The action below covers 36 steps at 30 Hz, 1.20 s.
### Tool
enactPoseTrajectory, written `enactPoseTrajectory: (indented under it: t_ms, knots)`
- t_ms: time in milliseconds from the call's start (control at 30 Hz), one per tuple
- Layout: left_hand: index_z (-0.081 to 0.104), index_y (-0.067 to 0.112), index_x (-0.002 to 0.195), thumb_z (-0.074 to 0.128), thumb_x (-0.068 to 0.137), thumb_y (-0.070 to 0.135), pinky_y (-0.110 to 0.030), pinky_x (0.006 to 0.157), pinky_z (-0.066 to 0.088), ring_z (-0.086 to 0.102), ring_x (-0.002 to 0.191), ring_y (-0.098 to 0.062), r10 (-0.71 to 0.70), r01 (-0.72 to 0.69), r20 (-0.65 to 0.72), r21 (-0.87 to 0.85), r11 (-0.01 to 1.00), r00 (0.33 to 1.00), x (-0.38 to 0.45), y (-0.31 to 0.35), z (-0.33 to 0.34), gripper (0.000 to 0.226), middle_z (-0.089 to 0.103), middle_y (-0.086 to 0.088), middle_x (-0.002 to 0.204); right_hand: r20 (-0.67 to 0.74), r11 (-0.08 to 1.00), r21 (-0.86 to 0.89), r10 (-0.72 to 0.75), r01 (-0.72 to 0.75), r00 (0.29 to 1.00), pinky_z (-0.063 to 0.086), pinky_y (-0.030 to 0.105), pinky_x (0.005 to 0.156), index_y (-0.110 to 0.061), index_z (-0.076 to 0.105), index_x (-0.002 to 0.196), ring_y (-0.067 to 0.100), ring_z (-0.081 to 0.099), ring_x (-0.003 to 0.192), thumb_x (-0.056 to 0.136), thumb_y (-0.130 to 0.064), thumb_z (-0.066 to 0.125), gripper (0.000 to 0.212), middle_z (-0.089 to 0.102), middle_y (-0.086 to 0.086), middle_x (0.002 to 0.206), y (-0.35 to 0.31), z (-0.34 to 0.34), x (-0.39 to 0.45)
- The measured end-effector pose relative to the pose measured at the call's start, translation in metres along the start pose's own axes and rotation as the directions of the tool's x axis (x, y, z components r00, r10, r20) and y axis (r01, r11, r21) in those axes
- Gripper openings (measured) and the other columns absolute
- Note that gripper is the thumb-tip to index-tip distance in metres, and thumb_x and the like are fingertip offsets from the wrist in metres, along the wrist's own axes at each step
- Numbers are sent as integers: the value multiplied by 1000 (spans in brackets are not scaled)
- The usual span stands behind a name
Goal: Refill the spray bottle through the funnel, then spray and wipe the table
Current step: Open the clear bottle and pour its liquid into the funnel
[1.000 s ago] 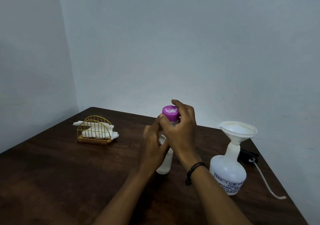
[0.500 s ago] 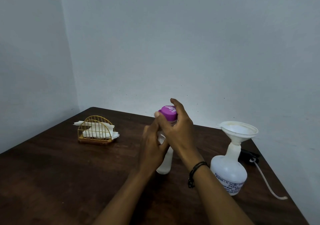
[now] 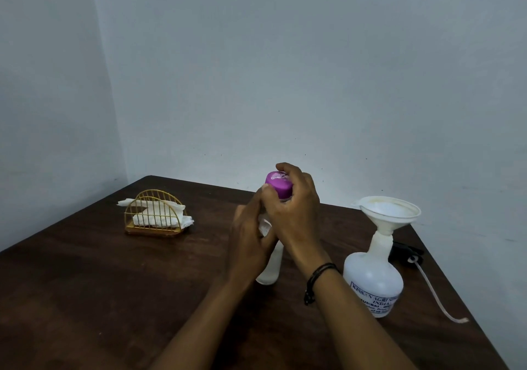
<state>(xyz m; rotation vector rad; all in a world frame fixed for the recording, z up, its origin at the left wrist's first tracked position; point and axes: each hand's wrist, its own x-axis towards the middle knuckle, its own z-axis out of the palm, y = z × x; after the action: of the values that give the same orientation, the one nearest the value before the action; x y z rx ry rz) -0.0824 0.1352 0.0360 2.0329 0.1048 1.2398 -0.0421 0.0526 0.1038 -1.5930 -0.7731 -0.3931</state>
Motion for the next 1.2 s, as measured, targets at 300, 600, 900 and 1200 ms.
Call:
enactPoseTrajectory:
  t_ms: [300,600,900,1200]
  knots:
    - [42,43,135,60,83,41,-25,70,50,55,94,-6,-31,32,-27,15,999,999,1,5,-2,56,51,45,102,30,999,3,44,-44,999,42,-1,70,-21,57,131,3,56,96,82,-33,78,54,50,0,120,1,0,2]
    - [45,27,144,56,82,65,-19,79,46,51,101,-4,-33,34,-32,18,999,999,3,4,0,74,62,17,114,-89,889,423,234,-176,968,59,35,84,-27,61,111,5,69,89,84,-20,77,32,69,-8,100,4,-9,16]
    - [57,23,132,62,82,56,-33,73,52,57,95,-13,-53,56,-107,23,998,993,4,1,-6,60,66,13,104,-75,916,222,358,-334,931,48,21,83,-13,60,124,12,59,101,86,-17,68,39,60,2,120,24,-10,20]
    - [57,22,133,62,82,56,-31,72,53,57,96,-14,-57,69,-182,60,996,982,4,-3,-12,61,64,12,106,165,854,-450,366,-260,916,44,26,65,-13,41,120,23,59,91,84,-29,74,51,56,5,106,44,-15,10]
